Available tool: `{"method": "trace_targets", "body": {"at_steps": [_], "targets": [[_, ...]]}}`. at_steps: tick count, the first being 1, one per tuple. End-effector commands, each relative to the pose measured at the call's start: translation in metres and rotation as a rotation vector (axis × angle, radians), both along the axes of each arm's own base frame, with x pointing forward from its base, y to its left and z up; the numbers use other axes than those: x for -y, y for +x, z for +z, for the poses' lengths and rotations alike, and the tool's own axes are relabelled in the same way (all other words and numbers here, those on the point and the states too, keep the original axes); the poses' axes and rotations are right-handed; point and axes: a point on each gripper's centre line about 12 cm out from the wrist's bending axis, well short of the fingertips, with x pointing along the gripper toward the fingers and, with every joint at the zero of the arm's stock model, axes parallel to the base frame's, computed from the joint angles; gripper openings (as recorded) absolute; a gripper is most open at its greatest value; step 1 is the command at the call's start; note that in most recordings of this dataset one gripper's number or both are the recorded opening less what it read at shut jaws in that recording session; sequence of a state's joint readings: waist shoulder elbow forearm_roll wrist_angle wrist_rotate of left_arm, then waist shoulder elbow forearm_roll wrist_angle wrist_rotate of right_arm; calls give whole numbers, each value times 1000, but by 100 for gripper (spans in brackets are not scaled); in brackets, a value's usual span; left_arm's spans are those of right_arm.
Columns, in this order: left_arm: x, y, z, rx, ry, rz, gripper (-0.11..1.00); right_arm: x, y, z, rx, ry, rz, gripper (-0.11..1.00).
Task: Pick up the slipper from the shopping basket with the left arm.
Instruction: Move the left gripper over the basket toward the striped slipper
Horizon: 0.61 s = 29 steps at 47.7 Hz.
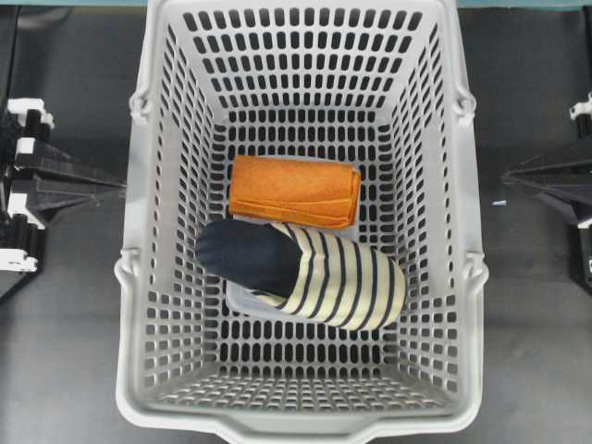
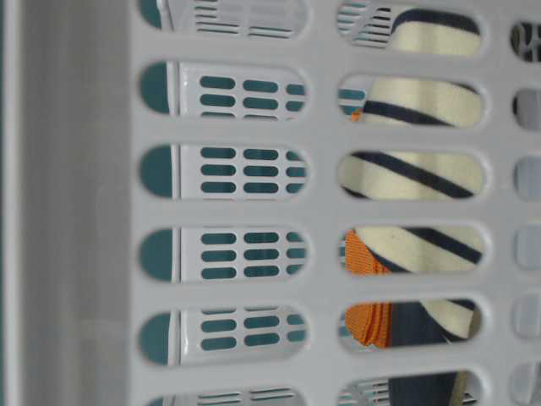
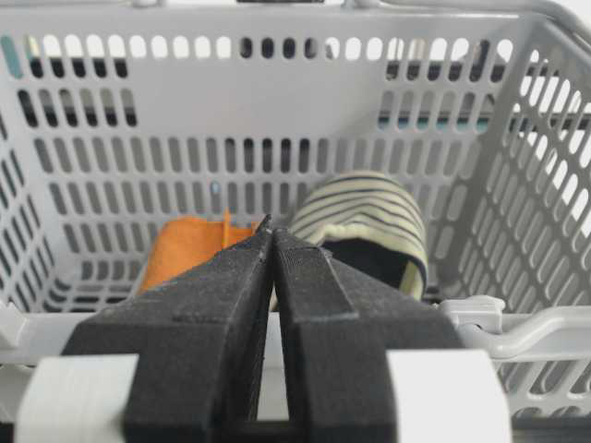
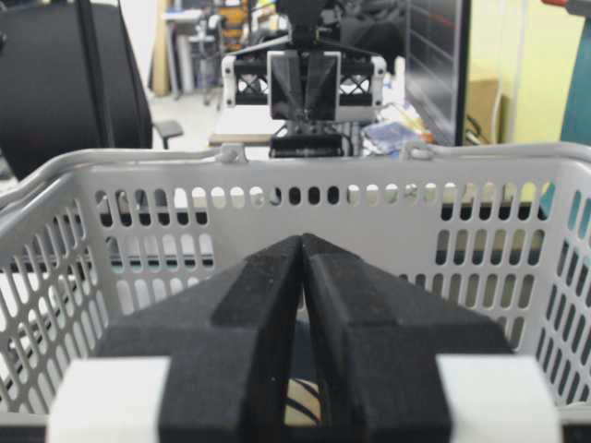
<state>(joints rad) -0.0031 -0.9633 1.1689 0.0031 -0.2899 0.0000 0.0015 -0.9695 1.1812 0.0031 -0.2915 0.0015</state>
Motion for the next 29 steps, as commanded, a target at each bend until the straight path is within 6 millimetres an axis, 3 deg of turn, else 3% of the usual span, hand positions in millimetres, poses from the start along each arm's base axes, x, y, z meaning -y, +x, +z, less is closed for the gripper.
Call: {"method": "trace_targets", "body": {"at_steps": [1,4,7,15,20,29], "targets": [[1,3,26,6,27,-4,6,-1,2,5,12,18,6,0],[0,6,40,-51,14,0,1,-2,1,6,11,26,12,4],[0,9,53,-113,2,3,0,-3,0,8,18,38,19,-1],[3,26,87,-310,-2,-3,0,-5,-5,10,11,54,32,-1],[7,47,104,-432,4,-15,0,-5,-6,6,-27,58,31,-1],[14,95,112,-603,32,-27,0,-5,-7,5,-46,71,32,-1]]}}
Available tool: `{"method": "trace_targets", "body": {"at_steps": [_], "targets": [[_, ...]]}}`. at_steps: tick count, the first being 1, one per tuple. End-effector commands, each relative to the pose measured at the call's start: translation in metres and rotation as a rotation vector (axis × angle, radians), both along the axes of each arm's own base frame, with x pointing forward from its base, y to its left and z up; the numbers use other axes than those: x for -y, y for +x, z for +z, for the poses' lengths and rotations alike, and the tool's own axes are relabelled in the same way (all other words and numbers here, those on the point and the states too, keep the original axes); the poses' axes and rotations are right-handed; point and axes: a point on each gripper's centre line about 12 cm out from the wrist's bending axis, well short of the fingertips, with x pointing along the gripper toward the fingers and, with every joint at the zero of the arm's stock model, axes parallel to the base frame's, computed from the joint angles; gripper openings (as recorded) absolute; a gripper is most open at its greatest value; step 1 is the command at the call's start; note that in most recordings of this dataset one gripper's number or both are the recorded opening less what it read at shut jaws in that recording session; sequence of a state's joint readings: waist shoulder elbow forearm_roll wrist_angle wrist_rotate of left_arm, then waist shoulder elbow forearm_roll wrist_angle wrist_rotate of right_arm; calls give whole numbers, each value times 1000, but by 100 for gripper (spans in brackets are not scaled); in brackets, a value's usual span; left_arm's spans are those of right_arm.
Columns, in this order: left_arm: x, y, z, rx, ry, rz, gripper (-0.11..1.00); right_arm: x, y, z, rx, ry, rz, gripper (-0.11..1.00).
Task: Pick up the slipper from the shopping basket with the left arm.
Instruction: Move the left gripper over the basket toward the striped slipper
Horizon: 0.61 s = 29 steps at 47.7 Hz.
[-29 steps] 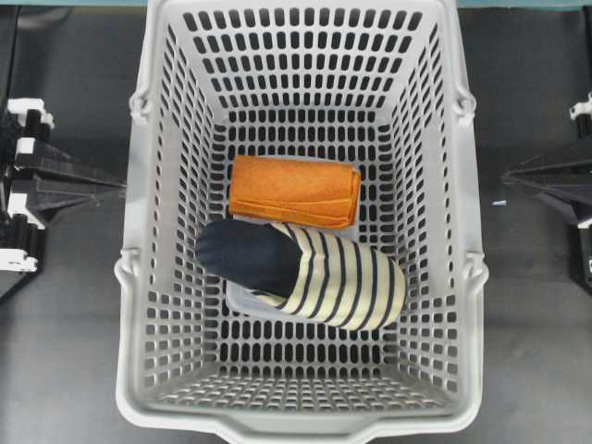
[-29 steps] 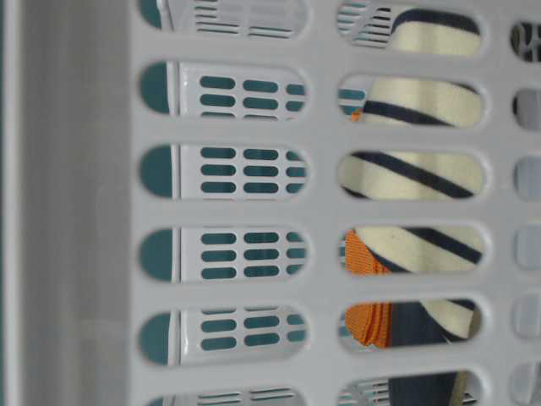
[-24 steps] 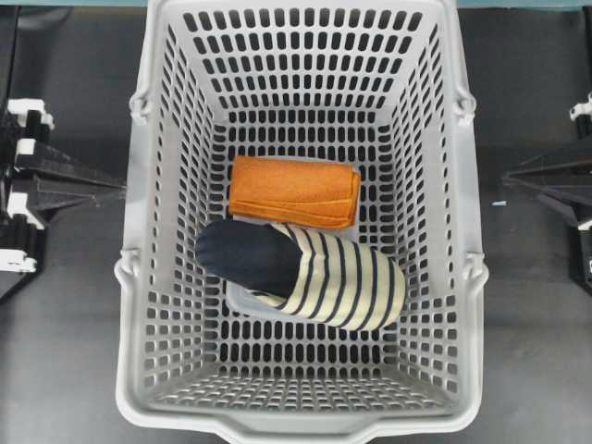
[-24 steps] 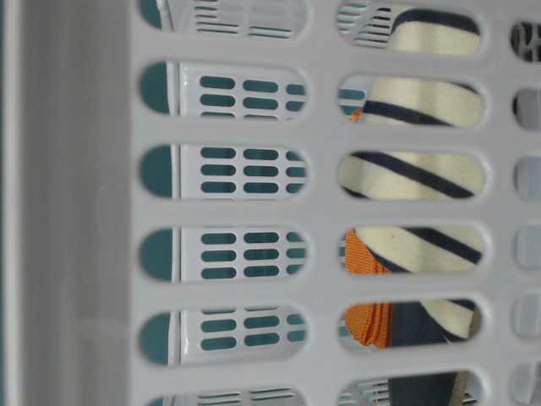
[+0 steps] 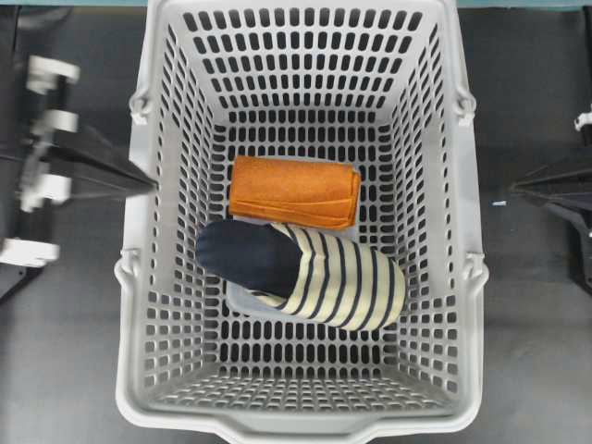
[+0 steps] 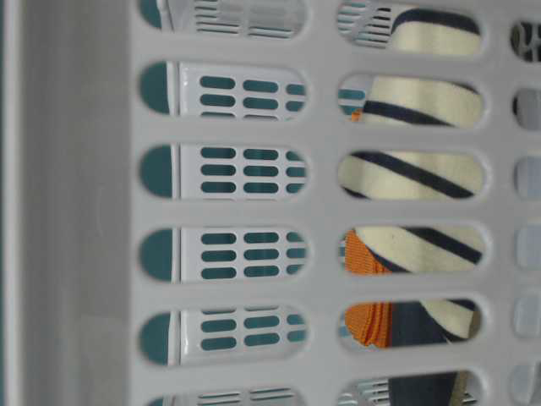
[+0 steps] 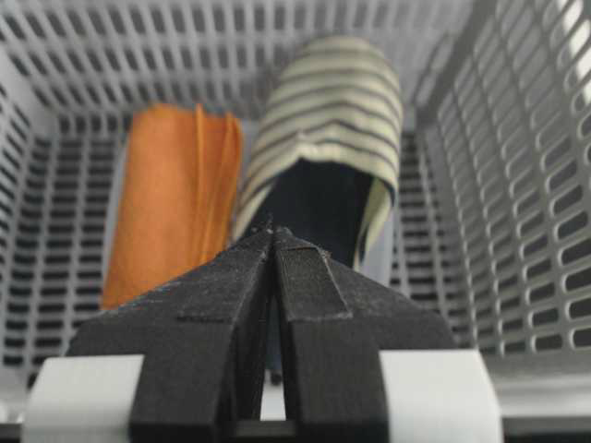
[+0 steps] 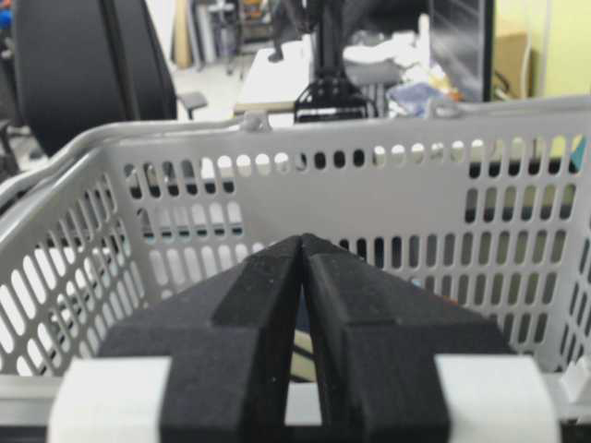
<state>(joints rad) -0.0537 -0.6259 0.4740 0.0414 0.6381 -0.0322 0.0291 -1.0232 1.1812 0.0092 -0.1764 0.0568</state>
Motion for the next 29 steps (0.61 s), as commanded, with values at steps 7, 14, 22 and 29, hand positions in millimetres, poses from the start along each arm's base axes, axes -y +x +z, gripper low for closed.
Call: {"method": "trace_targets", "body": {"at_steps": [7,14,22,29], "targets": [[4,54,7,-109,36,-17,0,0,2,8,12,10,1,-1],[4,82,0,-190,60,-25,0,-1,2,4,-17,12,3,0],[5,106,-12,-282,71,-30,0,-1,1,3,-67,18,5,22],[6,127,-28,-359,67,-24,12,-1,-2,4,-87,22,4,66]]}}
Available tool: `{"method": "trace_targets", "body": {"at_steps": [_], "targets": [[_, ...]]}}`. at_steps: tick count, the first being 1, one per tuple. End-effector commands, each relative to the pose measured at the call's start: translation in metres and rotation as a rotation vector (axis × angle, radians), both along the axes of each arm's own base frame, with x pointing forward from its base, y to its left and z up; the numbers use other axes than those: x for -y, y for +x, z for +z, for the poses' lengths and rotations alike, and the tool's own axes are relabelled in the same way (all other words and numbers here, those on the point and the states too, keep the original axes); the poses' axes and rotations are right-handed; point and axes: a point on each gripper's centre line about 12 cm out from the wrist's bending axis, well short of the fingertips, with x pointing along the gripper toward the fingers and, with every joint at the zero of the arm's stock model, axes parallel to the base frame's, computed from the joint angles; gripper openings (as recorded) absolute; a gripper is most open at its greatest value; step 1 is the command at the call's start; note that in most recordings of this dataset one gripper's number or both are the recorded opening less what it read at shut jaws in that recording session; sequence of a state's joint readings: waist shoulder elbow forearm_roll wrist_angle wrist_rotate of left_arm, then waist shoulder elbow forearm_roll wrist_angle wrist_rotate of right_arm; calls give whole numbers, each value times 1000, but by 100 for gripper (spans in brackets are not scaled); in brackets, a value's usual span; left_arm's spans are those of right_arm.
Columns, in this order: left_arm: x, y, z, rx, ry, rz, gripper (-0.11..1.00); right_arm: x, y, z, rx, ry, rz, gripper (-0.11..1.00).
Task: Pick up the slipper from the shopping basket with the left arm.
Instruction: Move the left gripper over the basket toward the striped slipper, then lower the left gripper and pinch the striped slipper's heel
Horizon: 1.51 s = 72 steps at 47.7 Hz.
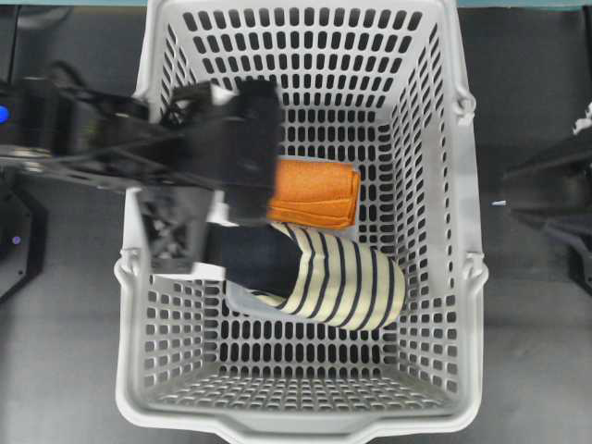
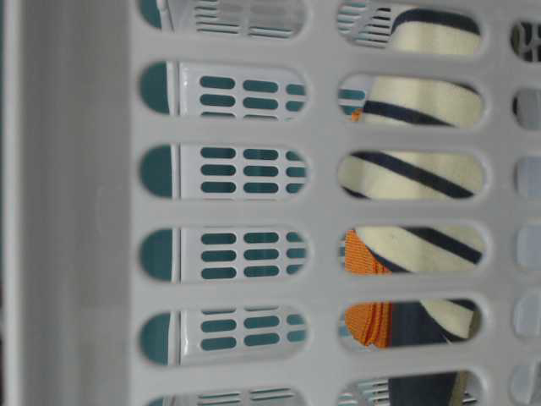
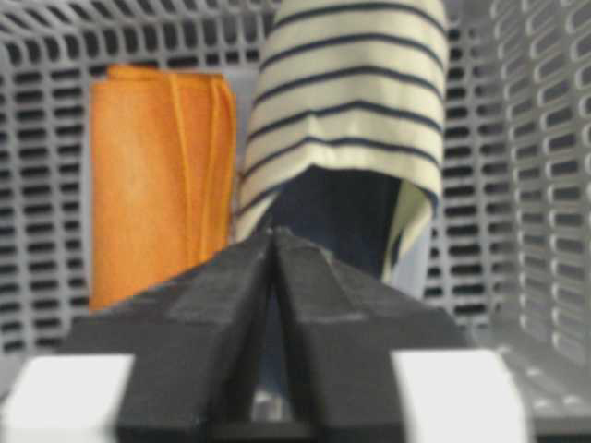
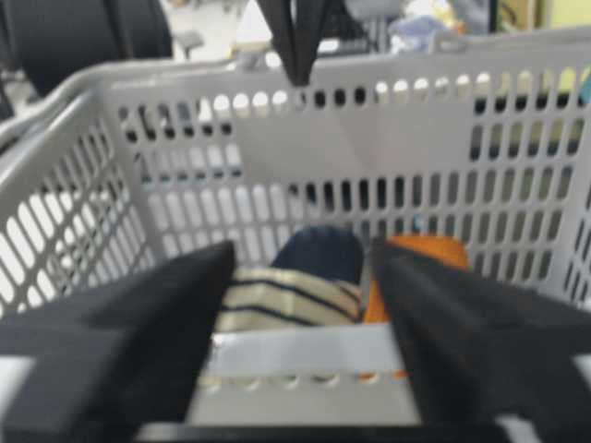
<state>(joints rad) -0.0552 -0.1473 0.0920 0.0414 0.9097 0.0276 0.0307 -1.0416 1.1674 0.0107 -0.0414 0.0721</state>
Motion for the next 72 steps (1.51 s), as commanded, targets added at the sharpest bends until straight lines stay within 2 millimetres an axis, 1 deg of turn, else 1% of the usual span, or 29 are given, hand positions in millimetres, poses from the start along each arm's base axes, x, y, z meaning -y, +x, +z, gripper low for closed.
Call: {"method": "trace_targets", "body": {"at_steps": [1,3,5,10,12,14,16,23,27,31,37,43,47,50,52,57,60,62,64,72], "targets": [[0,12,5,-4,1,5,17,-1,1,10,14,8,3,71],[-1,19,-1,-34,3,8,30,0,-1,10,7,8,1,79],[0,27,-9,-75,5,11,42,0,-1,10,1,6,0,82],[2,42,-24,-157,9,10,73,1,-3,10,-5,6,-3,80],[3,48,-30,-190,13,6,83,1,-3,10,-5,8,-3,79],[6,55,-37,-226,17,0,89,0,-4,10,-3,6,-1,79],[9,60,-43,-248,19,-6,91,1,-4,10,0,8,-3,79],[21,76,-65,-296,23,-26,90,1,-5,9,-3,8,-3,79],[26,82,-88,-344,27,-31,91,0,-5,7,-6,8,-2,79],[28,85,-104,-374,27,-30,91,1,-5,5,-11,7,-3,79],[33,91,-119,-382,32,-43,90,2,-5,1,-23,9,-11,79],[32,90,-128,-397,32,-41,90,3,-5,-1,-29,7,-17,79],[33,88,-133,-402,29,-37,87,3,-5,-2,-31,7,-19,79],[34,87,-134,-408,30,-37,79,3,-5,-4,-35,8,-19,79],[34,86,-135,-411,28,-35,70,4,-5,-6,-42,8,-20,79],[36,86,-129,-396,15,-16,39,4,-6,-8,-43,10,-20,79],[36,85,-121,-380,7,-6,21,4,-6,-6,-37,8,-20,79],[35,85,-116,-368,1,3,12,4,-6,-5,-32,9,-20,79],[35,84,-109,-356,-6,10,5,4,-7,-5,-32,9,-20,79],[34,80,-74,-313,-27,37,5,4,-7,-5,-31,9,-20,79]]}}
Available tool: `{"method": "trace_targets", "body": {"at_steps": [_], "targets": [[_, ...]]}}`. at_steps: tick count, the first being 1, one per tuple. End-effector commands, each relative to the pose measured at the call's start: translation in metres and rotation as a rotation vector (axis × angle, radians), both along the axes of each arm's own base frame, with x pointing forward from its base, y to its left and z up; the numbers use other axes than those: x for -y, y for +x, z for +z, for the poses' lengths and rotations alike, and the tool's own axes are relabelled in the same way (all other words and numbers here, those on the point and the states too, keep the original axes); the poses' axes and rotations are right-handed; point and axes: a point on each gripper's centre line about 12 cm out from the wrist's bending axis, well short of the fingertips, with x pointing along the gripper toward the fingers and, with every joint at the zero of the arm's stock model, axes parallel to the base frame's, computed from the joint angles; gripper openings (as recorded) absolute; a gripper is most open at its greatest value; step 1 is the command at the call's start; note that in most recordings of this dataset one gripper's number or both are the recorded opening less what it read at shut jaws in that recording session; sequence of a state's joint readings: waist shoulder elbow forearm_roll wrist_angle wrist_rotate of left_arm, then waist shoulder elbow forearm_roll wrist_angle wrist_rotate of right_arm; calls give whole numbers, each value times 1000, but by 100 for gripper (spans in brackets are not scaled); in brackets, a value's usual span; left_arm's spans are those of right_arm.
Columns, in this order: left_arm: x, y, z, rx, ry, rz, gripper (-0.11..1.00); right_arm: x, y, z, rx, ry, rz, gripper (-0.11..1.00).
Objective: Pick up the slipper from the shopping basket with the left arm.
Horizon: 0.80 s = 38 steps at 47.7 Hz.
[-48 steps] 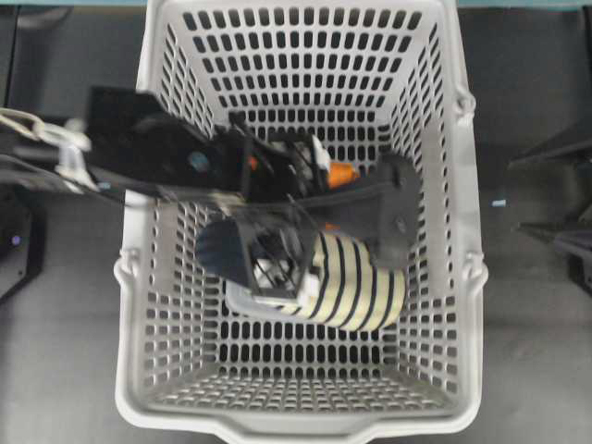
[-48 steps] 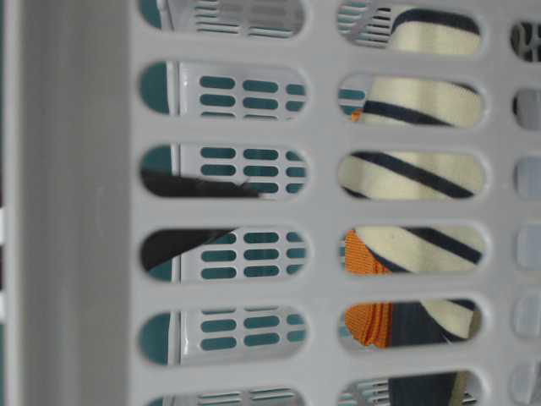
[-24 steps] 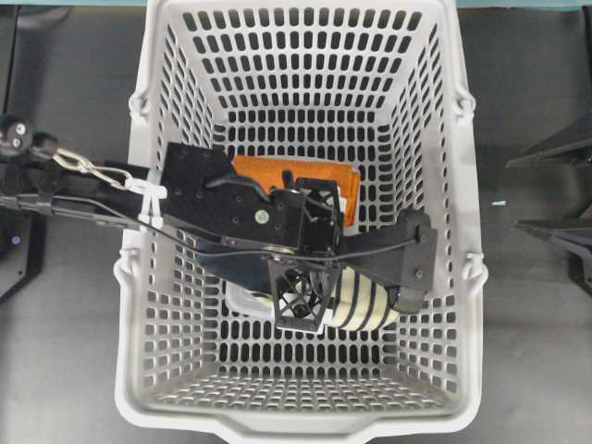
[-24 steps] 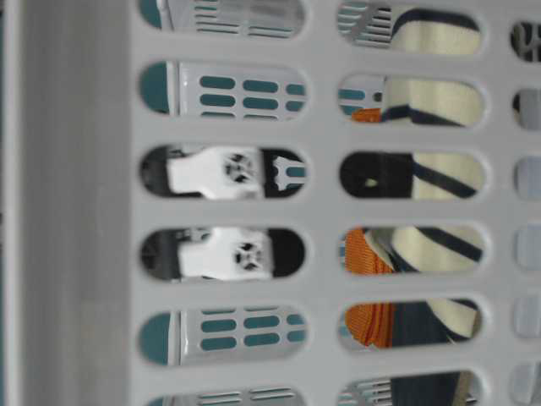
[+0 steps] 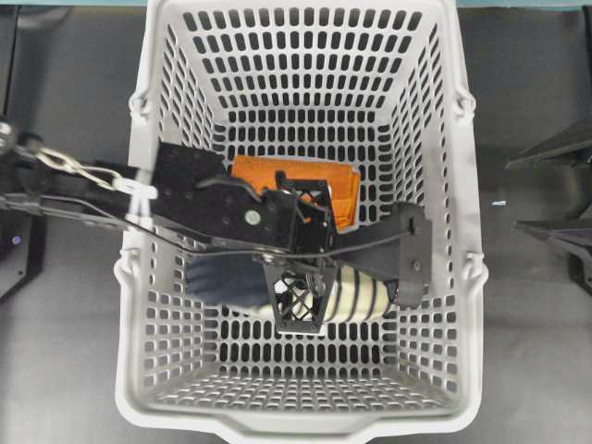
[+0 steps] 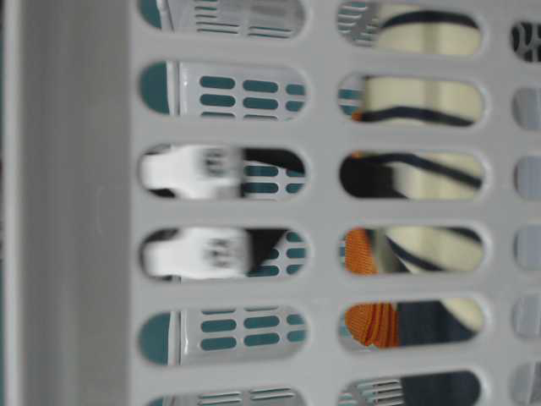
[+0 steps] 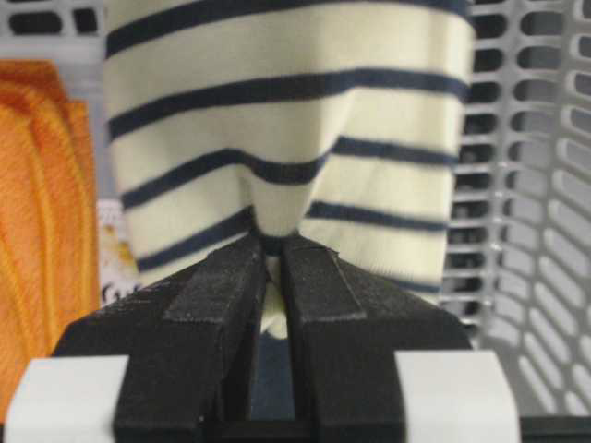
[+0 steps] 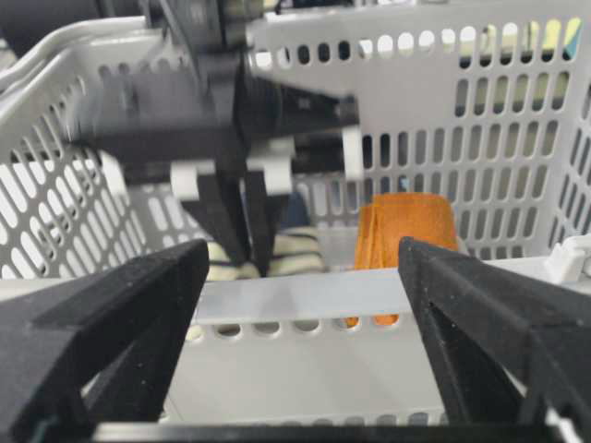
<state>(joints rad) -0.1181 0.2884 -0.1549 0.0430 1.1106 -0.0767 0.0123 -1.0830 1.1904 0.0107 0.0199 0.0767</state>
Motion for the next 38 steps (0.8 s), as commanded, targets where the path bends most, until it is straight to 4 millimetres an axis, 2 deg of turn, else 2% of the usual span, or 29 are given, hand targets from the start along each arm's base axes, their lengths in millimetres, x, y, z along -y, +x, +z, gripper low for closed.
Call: {"method": "trace_targets", "body": {"at_steps": [1,14,22,38], "targets": [[0,-4,45,78,-9,3,5,0,1,4,11,5,-2,79],[-4,-12,109,49,7,-13,5,0,1,4,11,5,-2,79],[-9,-8,141,83,8,-10,5,1,1,4,12,6,-4,79],[-14,-7,144,69,14,-7,5,1,-1,7,32,6,-4,79]]}}
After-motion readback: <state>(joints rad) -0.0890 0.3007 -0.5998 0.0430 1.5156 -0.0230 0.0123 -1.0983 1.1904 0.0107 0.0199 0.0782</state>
